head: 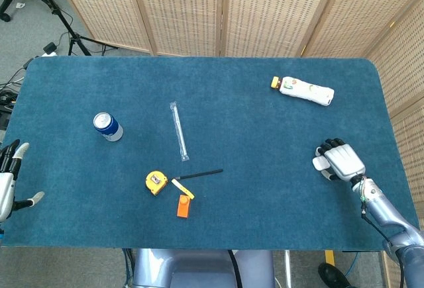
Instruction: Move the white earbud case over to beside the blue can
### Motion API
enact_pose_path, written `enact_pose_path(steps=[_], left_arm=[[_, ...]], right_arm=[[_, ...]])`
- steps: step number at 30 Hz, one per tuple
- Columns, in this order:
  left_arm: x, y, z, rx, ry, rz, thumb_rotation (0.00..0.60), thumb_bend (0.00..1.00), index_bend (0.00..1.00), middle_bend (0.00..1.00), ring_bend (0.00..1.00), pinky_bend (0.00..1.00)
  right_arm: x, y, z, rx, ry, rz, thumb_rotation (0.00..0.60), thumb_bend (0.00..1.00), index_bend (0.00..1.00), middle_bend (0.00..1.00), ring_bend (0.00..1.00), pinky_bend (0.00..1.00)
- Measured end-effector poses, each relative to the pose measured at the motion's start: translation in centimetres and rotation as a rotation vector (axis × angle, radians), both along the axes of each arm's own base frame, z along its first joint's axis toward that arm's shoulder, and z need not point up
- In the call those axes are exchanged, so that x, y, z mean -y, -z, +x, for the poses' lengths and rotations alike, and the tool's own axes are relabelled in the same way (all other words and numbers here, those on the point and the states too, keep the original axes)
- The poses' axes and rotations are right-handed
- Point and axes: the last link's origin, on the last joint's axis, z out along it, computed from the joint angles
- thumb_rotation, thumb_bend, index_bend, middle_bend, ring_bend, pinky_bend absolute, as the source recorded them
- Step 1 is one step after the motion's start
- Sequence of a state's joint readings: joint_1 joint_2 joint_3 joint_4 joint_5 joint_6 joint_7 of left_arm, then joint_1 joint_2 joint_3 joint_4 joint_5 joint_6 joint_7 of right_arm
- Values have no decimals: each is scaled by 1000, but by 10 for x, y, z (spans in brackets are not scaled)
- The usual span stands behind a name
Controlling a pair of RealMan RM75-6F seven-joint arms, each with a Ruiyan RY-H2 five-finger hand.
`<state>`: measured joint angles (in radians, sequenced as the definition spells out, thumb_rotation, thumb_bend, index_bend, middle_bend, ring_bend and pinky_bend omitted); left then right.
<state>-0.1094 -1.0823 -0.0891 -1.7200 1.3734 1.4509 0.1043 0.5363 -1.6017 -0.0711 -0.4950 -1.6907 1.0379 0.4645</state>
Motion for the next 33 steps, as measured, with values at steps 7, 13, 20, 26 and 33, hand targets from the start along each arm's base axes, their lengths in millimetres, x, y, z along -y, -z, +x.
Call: enact_pose_path(steps=[7,13,20,26,33], left_arm=[[-1,-1,0,5,-1,2,600,0,0,0,0,0],[-2,0,0,7,-2,-5,600,0,0,0,0,0],[0,0,3,27,12,-24,600,0,0,0,0,0],[2,0,5,53,27,-54,600,0,0,0,0,0],[1,-9,-1,99,13,-58,600,0,0,0,0,0]], right_arm=[[0,3,4,83,10,-11,600,640,573,552,423,257],[-2,1,20,151,-71,-24,600,657,573,552,423,257],[9,17,80,244,-228,-15,600,661,573,552,423,257],[26,40,139,215,-293,-26,600,672,573,552,424,258],[45,83,206,129,-273,-61,600,672,573,551,423,258]])
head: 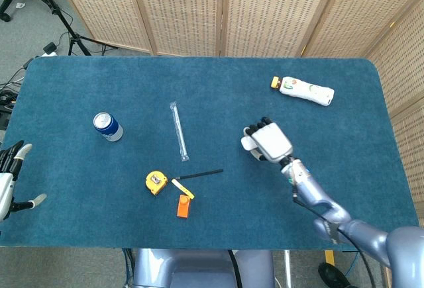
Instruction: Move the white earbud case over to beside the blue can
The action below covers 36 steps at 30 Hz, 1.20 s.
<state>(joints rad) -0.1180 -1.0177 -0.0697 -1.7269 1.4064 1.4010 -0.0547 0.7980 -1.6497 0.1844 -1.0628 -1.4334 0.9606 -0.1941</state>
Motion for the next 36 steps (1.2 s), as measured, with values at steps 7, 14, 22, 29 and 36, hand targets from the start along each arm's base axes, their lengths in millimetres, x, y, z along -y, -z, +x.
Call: enact_pose_path(steps=[7,14,22,29,36], left_arm=[[-3,-2,-7,22,-24,-29,600,0,0,0,0,0],[-11,-7,-7,45,-35,-25,600,0,0,0,0,0],[-12,-4,-12,37,-35,-31,600,0,0,0,0,0],[-13,-1,-9,28,-3,-43,600,0,0,0,0,0],[-21,-2,0,23,52,-17,600,0,0,0,0,0]], right_arm=[[-10,57,48,-2,69,31,600,328,419,369,297,250],[-12,68,52,44,181,79,600,0,0,0,0,83],[-22,30,71,155,184,70,600,0,0,0,0,53],[-36,-38,49,139,94,-60,600,0,0,0,0,4],[-76,-114,-28,158,80,-247,600,0,0,0,0,0]])
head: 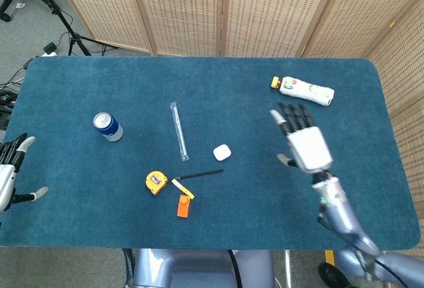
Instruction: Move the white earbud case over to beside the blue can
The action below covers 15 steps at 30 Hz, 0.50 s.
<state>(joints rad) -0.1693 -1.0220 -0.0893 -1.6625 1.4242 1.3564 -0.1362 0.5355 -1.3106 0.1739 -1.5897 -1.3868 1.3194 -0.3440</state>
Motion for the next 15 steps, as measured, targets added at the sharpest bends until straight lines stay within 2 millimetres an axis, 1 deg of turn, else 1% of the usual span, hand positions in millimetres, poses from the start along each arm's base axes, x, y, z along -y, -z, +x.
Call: enact_pose_path(steps=[2,3,5,6,9,10,12,15], left_arm=[[-5,1,7,-1,29,-3,600,0,0,0,0,0],[-7,1,10,-1,44,-7,600,0,0,0,0,0],[-14,4,20,3,76,-26,600,0,0,0,0,0],[-17,6,25,4,93,-38,600,0,0,0,0,0],[-34,19,52,3,173,-105,600,0,0,0,0,0],[-40,25,64,1,202,-134,600,0,0,0,0,0],[-49,34,81,-11,244,-169,600,0,0,0,0,0],[-61,51,110,-36,317,-215,600,0,0,0,0,0]], right_arm=[[-13,-12,-22,28,25,-31,600,0,0,0,0,0],[-23,-20,-37,43,47,-49,600,0,0,0,0,0],[-39,-30,-60,61,82,-72,600,0,0,0,0,0],[-51,-35,-75,76,115,-79,600,0,0,0,0,0],[-80,-43,-104,123,186,-75,600,0,0,0,0,0],[-88,-45,-110,136,200,-75,600,0,0,0,0,0],[-105,-52,-123,155,228,-85,600,0,0,0,0,0],[-118,-59,-130,169,236,-103,600,0,0,0,0,0]])
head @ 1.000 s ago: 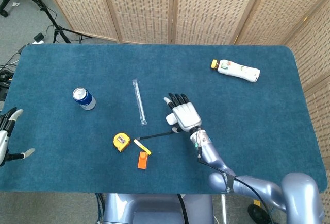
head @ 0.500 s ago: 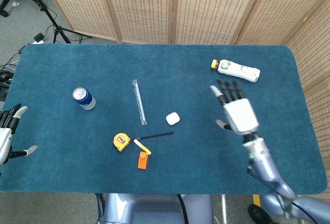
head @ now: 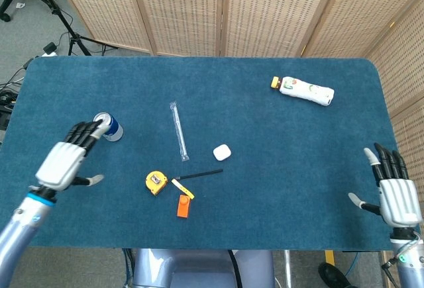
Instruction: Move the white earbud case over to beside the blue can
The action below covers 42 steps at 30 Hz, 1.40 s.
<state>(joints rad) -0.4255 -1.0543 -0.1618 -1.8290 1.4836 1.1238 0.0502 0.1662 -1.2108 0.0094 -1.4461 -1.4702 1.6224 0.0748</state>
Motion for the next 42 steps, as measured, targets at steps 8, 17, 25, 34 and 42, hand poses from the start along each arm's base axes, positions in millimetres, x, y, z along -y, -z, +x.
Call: enact_pose_path(steps=[8,17,25,34,42], left_arm=[[-27,66,71,-11,97,-94,600,0,0,0,0,0],[-64,159,138,3,72,-192,600,0,67,0,0,0],[-100,222,167,-39,16,-188,600,0,104,0,0,0],[-108,265,192,-16,-22,-229,600,0,177,0,0,1],[-116,275,199,8,-56,-198,600,0,274,106,100,247]], right_arm=[[-1,-14,-4,47,2,-10,600,0,0,0,0,0],[1,-29,-10,114,13,-13,600,0,0,0,0,0],[5,-39,-17,146,39,-28,600,0,0,0,0,0],[7,-42,-19,153,43,-38,600,0,0,0,0,0],[8,-43,-21,161,50,-41,600,0,0,0,0,0]])
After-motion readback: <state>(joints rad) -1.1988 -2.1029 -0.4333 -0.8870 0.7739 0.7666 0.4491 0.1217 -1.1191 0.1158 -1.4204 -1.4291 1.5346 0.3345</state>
